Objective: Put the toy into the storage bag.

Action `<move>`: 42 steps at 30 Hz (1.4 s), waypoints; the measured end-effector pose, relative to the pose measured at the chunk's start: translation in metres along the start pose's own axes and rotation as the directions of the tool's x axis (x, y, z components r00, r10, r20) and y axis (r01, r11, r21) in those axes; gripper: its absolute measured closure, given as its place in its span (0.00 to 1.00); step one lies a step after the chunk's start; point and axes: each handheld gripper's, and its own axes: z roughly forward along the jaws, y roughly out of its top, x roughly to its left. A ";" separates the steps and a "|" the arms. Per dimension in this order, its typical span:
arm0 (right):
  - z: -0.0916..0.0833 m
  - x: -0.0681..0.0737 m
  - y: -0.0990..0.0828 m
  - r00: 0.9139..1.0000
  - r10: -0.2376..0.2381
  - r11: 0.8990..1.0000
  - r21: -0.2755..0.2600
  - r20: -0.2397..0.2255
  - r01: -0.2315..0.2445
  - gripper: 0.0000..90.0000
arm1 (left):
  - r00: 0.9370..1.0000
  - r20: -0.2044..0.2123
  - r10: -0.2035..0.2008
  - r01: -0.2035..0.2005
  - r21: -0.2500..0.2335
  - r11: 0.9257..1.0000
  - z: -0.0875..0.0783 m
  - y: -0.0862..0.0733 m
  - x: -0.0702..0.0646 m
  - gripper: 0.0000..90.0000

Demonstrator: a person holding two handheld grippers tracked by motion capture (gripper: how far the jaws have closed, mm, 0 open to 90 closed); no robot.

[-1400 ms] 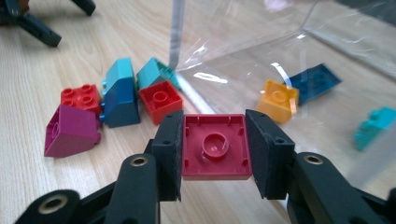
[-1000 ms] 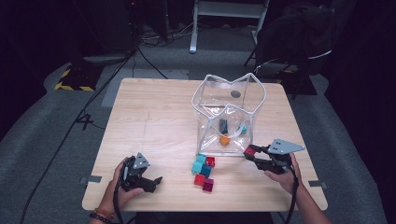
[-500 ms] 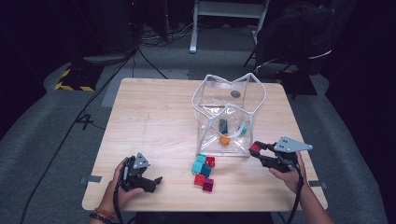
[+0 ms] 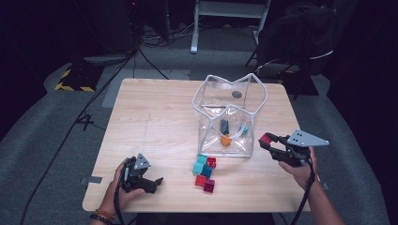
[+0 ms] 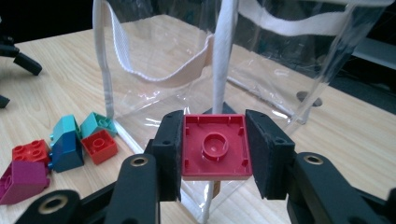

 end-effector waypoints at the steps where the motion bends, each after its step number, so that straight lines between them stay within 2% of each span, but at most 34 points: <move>1: -0.001 -0.001 0.002 1.000 0.000 1.000 -0.002 0.003 0.000 0.66 | 1.000 0.000 0.001 -0.001 0.000 1.000 0.000 0.000 0.000 0.00; 3: -0.004 -0.001 0.005 1.000 -0.011 1.000 -0.001 0.016 0.011 0.66 | 1.000 0.000 0.001 -0.001 0.000 1.000 0.000 0.000 0.000 0.00; 8: -0.012 -0.006 0.015 0.999 -0.003 1.000 -0.026 0.033 0.004 0.66 | 1.000 -0.001 0.001 -0.001 0.000 1.000 0.000 0.000 0.000 0.00; 20: -0.021 -0.012 0.039 0.998 -0.009 0.998 -0.054 0.056 0.012 0.66 | 1.000 0.000 0.001 -0.001 0.000 1.000 0.000 0.000 0.000 0.00; 30: -0.022 -0.016 0.060 0.998 -0.019 0.997 -0.077 0.062 0.024 0.66 | 1.000 0.000 0.001 -0.001 0.000 1.000 0.000 0.000 0.000 0.00; 42: -0.014 -0.015 0.087 0.995 -0.051 0.994 -0.088 0.081 0.058 0.66 | 1.000 0.000 0.002 -0.002 0.000 1.000 0.000 0.000 0.000 0.00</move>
